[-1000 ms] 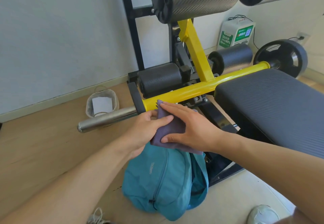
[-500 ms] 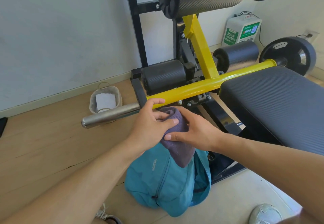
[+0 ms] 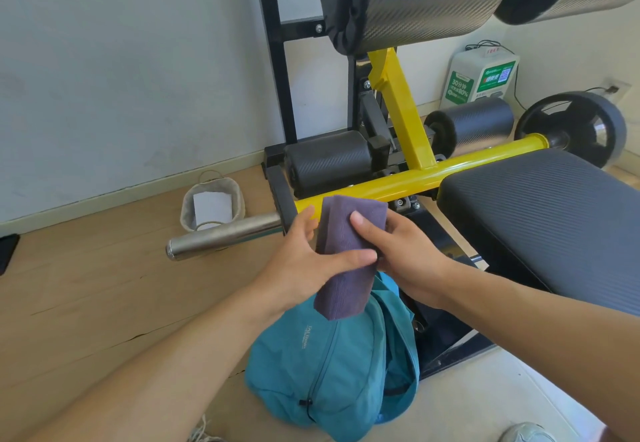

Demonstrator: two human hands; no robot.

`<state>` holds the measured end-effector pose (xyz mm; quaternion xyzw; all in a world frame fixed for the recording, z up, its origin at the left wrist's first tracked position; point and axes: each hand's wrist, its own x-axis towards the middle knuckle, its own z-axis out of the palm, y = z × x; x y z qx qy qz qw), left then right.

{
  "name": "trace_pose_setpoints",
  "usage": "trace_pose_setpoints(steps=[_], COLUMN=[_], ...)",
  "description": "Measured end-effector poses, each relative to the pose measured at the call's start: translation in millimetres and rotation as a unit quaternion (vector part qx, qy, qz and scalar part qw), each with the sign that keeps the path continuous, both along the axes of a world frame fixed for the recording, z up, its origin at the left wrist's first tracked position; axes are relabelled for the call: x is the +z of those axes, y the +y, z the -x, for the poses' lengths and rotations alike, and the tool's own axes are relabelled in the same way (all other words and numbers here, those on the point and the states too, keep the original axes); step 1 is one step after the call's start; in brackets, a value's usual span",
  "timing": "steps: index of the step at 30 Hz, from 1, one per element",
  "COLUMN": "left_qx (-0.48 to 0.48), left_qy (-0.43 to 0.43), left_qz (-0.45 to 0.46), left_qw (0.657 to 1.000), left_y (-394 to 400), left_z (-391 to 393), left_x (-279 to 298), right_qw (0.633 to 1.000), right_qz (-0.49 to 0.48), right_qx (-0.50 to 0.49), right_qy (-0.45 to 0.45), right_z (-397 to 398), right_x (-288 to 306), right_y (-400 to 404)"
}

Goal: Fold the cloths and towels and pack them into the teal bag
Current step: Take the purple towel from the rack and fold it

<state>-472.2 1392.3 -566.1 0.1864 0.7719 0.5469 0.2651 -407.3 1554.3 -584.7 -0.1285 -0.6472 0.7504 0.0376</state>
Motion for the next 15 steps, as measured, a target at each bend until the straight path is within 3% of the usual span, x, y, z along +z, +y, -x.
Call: trace_pose_setpoints(steps=[4,15], left_qx=[-0.044,-0.068], left_qy=[-0.008,-0.020], left_qz=[0.006,0.110], left_qw=[0.999,0.991], left_y=[-1,3], left_z=[1,5], left_x=[-4,-7], right_qw=[0.996,0.990], right_qz=[0.083,0.139], right_qx=[0.016,0.030], right_qy=[0.007,0.003], right_z=[0,0], right_x=[4,8], right_y=[5,23])
